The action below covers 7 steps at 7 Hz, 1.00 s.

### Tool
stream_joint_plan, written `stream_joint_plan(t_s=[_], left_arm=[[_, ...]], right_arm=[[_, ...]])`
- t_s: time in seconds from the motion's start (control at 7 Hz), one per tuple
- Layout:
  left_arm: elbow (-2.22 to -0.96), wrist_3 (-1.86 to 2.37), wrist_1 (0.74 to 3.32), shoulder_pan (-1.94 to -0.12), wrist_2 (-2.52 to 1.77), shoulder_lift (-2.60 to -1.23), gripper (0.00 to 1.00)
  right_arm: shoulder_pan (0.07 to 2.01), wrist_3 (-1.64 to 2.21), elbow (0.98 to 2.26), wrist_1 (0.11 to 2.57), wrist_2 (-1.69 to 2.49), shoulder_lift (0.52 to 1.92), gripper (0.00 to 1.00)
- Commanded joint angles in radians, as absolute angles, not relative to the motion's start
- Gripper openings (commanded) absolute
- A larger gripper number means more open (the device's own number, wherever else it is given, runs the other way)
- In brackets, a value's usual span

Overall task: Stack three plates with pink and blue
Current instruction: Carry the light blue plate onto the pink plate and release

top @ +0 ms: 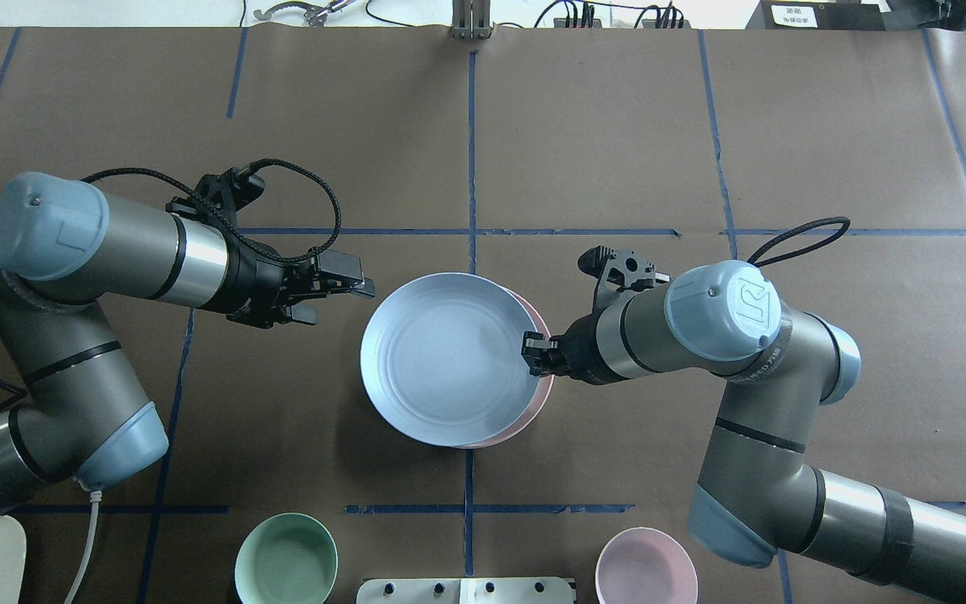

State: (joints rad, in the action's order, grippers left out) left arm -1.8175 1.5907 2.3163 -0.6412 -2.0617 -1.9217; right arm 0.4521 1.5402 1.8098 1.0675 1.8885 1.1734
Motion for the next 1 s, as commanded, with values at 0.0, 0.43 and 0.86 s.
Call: stream_joint_plan(t_s=[0.0, 0.43, 0.86], left_arm=[[-1.818, 1.591, 2.316, -0.641, -2.062, -1.921, 1.00], [-1.822, 1.591, 2.316, -0.641, -2.060, -1.921, 1.00], [-1.809, 1.537, 2.318, -0.719, -2.074, -1.818, 1.00]], right_arm=[[0.454, 1.539, 1.827, 1.133, 1.884, 1.172, 0.01], [0.456, 1.542, 1.830, 1.153, 1.852, 1.175, 0.99], [0.577, 1.513, 1.928, 1.202, 1.920, 1.288, 1.00]])
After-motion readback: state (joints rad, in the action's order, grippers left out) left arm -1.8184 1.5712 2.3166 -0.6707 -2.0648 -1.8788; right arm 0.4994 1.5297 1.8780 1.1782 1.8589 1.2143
